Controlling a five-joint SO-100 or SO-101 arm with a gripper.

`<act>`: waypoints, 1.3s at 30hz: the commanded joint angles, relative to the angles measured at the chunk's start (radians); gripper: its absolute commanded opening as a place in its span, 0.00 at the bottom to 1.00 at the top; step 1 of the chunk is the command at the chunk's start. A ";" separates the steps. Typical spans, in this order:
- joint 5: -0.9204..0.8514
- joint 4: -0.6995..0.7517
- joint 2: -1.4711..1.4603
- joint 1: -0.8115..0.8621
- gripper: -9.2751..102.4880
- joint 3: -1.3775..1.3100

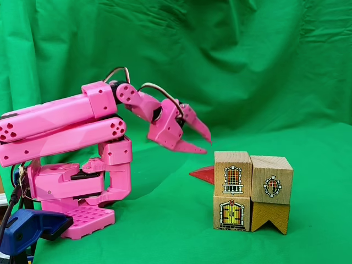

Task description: Grasp some building blocks and build the house on the picture.

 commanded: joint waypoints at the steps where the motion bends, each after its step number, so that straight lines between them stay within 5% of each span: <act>1: -0.011 -0.002 -0.115 0.008 0.15 -0.109; 21: -0.342 -0.002 -0.416 0.012 0.16 -0.298; 30: -0.357 -0.002 -0.453 0.012 0.29 -0.304; 39: -0.344 0.002 -0.626 0.009 0.30 -0.454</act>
